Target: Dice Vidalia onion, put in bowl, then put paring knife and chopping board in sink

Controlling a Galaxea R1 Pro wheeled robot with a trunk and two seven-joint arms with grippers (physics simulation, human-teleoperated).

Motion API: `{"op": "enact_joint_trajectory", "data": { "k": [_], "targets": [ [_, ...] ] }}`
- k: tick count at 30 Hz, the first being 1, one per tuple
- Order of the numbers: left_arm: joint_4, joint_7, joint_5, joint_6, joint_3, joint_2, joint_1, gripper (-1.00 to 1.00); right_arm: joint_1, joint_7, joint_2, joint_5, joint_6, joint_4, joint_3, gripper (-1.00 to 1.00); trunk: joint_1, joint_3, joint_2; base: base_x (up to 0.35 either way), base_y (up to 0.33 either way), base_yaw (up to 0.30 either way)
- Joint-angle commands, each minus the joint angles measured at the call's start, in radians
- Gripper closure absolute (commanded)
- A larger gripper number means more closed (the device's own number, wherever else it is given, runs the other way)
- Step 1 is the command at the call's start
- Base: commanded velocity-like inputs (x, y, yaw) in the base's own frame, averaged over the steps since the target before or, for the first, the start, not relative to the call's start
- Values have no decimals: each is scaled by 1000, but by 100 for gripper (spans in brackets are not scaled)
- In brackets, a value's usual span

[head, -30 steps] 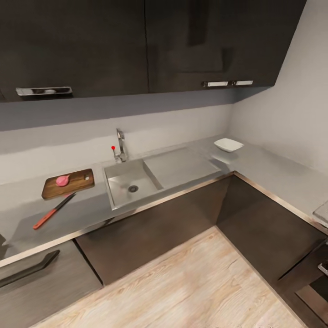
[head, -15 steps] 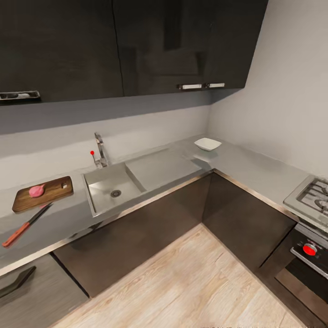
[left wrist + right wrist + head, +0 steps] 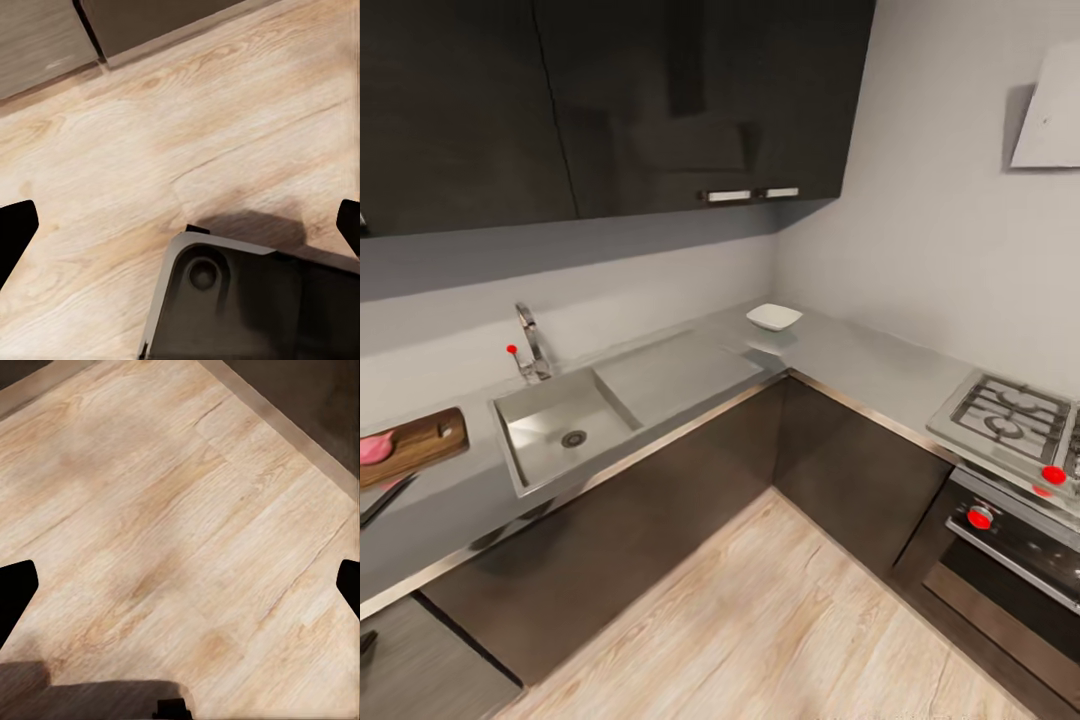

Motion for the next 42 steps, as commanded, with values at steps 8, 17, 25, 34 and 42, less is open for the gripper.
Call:
{"op": "enact_joint_trajectory", "data": {
  "k": [8, 17, 25, 34, 42],
  "targets": [
    [50, 0, 3, -1, 1, -3, -1, -100, -1, -4, 22, -2, -12, -48, 12, -100, 1, 0, -2, 0, 0, -60],
    [92, 1, 3, 0, 1, -2, -1, -100, -1, -125, 31, 114, 309, -566, 13, -100, 1, 0, -2, 0, 0, -1],
    [95, 1, 4, 0, 0, -3, -1, -100, -25, -186, 32, 143, 566, -833, 12, -100, 1, 0, -2, 0, 0, 0],
    [107, 1, 4, 0, -1, -3, -1, -100, -219, -193, 32, 146, 816, -914, 11, -100, 1, 0, -2, 0, 0, 0],
    [117, 1, 4, 0, -1, -7, -1, -100, -559, -225, 34, 142, 1045, -876, 9, -100, 1, 0, -2, 0, 0, 0]
  ]
}}
